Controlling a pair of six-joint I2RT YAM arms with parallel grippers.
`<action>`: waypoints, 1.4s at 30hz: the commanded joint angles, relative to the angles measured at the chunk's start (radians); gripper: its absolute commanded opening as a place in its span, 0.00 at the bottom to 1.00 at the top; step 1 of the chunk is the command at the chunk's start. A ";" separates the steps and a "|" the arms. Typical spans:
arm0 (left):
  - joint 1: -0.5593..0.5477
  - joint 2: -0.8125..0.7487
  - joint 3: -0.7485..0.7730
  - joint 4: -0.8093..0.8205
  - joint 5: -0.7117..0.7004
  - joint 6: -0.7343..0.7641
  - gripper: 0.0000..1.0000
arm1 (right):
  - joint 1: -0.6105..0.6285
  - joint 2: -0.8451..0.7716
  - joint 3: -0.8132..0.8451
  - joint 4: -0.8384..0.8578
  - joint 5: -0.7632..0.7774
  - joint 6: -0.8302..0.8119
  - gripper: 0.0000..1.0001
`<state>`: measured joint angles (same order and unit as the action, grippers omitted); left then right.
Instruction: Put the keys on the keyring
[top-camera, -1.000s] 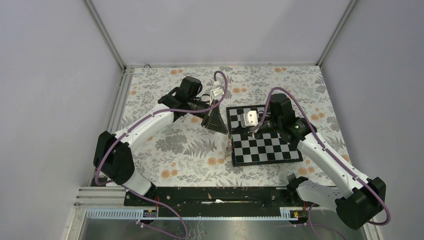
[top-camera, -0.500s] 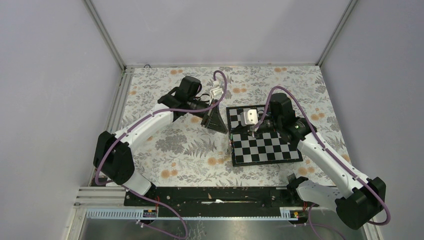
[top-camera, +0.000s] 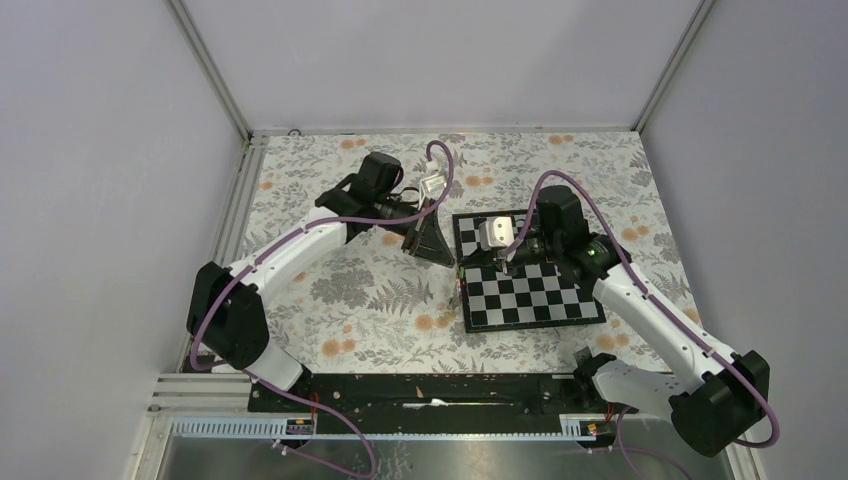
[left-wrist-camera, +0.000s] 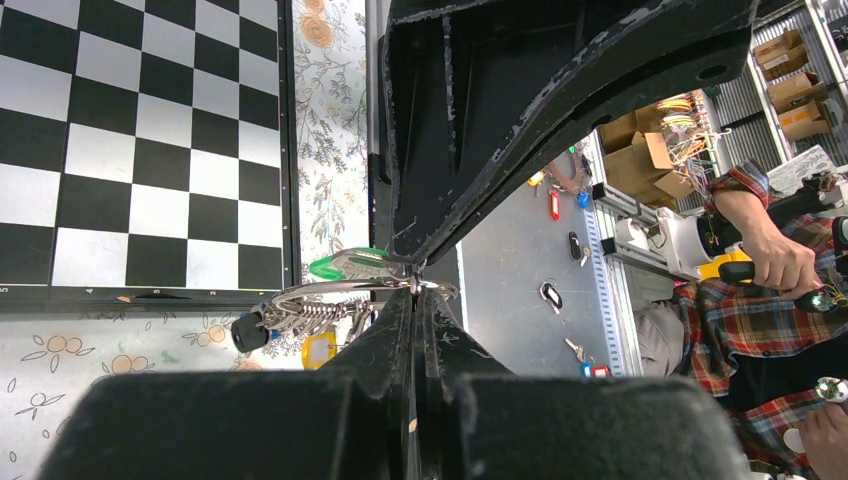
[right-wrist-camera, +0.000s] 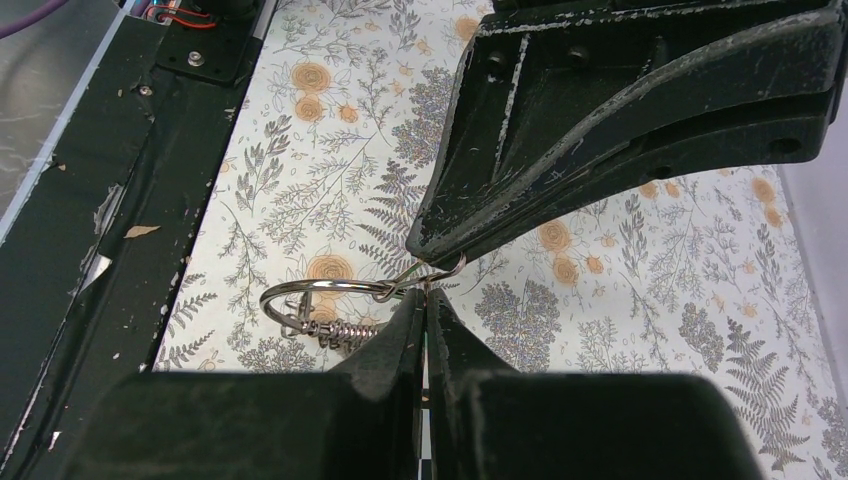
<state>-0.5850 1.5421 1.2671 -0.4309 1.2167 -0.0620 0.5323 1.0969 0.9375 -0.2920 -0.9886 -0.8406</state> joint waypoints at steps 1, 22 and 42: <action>-0.005 0.003 0.019 0.063 0.032 -0.004 0.00 | 0.023 0.002 0.007 0.059 -0.047 0.017 0.00; -0.009 0.011 0.016 0.063 0.020 0.001 0.00 | 0.029 0.003 0.011 0.070 -0.054 0.036 0.00; -0.010 0.021 0.009 0.084 0.001 -0.022 0.00 | 0.038 0.011 0.012 0.091 -0.045 0.065 0.00</action>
<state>-0.5850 1.5539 1.2671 -0.4316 1.2198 -0.0738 0.5388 1.1034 0.9375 -0.2802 -0.9859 -0.7918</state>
